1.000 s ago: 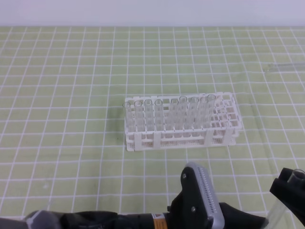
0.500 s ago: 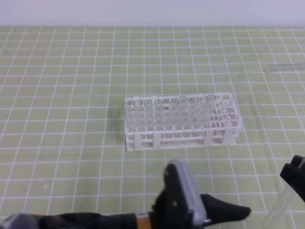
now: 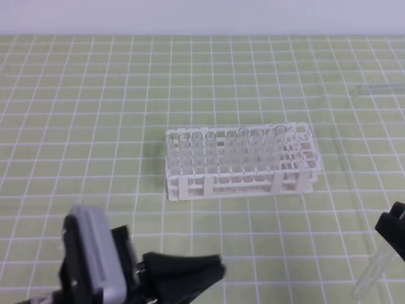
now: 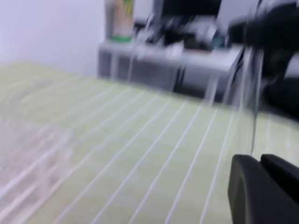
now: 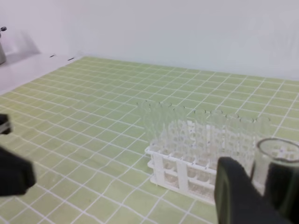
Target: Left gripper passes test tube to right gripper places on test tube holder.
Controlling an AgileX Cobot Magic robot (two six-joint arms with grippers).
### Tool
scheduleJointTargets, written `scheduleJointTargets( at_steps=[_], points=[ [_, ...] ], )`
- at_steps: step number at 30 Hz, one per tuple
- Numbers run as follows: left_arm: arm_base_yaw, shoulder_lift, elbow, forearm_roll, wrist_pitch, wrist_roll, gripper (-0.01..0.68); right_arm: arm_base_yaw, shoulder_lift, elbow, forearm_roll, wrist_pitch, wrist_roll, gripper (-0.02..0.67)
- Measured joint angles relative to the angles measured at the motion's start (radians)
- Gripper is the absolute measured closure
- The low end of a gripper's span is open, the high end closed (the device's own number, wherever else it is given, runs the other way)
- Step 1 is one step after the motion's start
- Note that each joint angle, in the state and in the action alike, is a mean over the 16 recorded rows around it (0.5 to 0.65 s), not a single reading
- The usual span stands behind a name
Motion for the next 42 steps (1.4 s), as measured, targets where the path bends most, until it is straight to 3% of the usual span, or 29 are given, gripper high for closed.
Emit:
scheduleJointTargets(
  at_steps=[12, 19, 26, 42],
  points=[
    [0.011, -0.449, 0.059, 0.031, 0.513, -0.088, 0.673, 0.0, 0.0, 0.0, 0.001, 0.0, -0.006, 0.54],
    [0.011, -0.657, 0.059, 0.026, 0.712, -0.108, 0.674, 0.0, 0.0, 0.0, 0.004, 0.0, -0.006, 0.54],
    [0.01, -0.753, 0.059, 0.025, 0.787, -0.115, 0.674, 0.0, 0.0, 0.0, 0.013, -0.001, -0.006, 0.54],
    [0.01, -0.769, 0.059, 0.025, 0.795, -0.108, 0.675, 0.0, 0.0, 0.0, 0.047, -0.005, -0.009, 0.54]
  ],
)
